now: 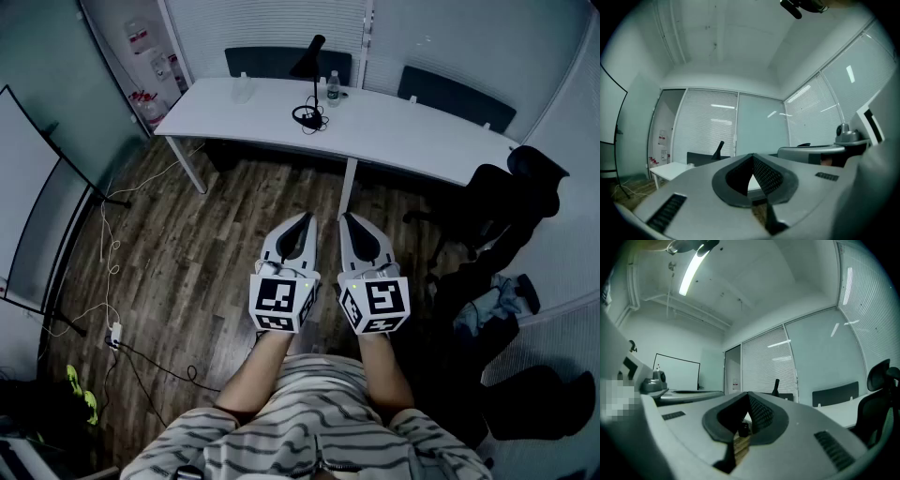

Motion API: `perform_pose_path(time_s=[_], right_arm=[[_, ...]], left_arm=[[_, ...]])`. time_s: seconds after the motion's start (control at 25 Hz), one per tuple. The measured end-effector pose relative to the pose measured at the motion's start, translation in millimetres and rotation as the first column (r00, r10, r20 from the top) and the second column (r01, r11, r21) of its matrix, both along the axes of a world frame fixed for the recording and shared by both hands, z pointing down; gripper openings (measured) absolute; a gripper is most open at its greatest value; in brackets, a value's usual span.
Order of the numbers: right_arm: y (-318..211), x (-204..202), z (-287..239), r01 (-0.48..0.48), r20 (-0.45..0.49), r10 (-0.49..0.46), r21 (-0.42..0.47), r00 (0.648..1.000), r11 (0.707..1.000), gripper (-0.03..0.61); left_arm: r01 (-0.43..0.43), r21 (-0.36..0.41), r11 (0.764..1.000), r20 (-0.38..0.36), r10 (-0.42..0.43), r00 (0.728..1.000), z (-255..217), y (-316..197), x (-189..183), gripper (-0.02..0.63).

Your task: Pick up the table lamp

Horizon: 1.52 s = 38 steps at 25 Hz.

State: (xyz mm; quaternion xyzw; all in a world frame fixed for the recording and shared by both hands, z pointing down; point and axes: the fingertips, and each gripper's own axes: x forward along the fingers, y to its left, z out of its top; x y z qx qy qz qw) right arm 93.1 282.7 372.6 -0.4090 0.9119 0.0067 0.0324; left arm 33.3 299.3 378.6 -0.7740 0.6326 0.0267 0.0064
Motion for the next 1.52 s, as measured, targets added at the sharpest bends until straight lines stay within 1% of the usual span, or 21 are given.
perform_pose_path(time_s=[0.16, 0.36, 0.48, 0.68, 0.76, 0.88, 1.0, 1.12, 1.28, 1.4, 1.52], right_arm=[[1, -4, -3, 0.000, 0.003, 0.000, -0.004, 1.000, 1.000, 0.012], [-3, 2, -2, 0.015, 0.018, -0.015, -0.012, 1.000, 1.000, 0.012], [-6, 6, -1, 0.029, 0.043, -0.028, -0.027, 0.999, 0.999, 0.012], [-7, 22, 10, 0.054, 0.046, -0.051, -0.048, 0.998, 0.997, 0.012], [-7, 32, 9, 0.059, 0.051, -0.057, -0.049, 0.997, 0.997, 0.012], [-5, 51, 12, 0.071, 0.055, -0.068, -0.048, 0.996, 0.996, 0.012], [-3, 64, 22, 0.086, 0.057, -0.083, -0.048, 0.995, 0.995, 0.012], [-12, 67, 27, 0.100, 0.061, -0.097, -0.044, 0.993, 0.994, 0.012], [-25, 74, 24, 0.086, 0.078, -0.082, -0.039, 0.994, 0.996, 0.012], [-39, 74, 31, 0.082, 0.069, -0.079, -0.046, 0.994, 0.996, 0.012], [-61, 70, 35, 0.072, 0.065, -0.069, -0.053, 0.996, 0.996, 0.012]], left_arm=[[0.008, -0.004, 1.000, -0.002, -0.008, 1.000, 1, 0, -8, 0.008], [0.017, -0.015, 1.000, 0.000, -0.017, 1.000, 4, -3, -2, 0.008], [0.024, -0.018, 1.000, 0.006, -0.024, 1.000, 4, -5, 1, 0.008], [0.046, -0.025, 0.999, -0.001, -0.046, 0.999, 12, -5, 18, 0.008], [0.059, -0.014, 0.998, -0.003, -0.059, 0.998, 11, -3, 27, 0.008], [0.086, 0.008, 0.996, -0.012, -0.086, 0.996, 13, 4, 44, 0.008], [0.118, 0.001, 0.993, -0.004, -0.118, 0.993, 25, 11, 56, 0.008], [0.122, -0.015, 0.992, 0.003, -0.122, 0.992, 33, 1, 60, 0.008], [0.117, -0.026, 0.993, -0.007, -0.117, 0.993, 37, -14, 63, 0.008], [0.116, -0.043, 0.992, -0.011, -0.116, 0.993, 47, -29, 64, 0.008], [0.108, -0.043, 0.993, -0.013, -0.108, 0.994, 49, -50, 60, 0.008]])
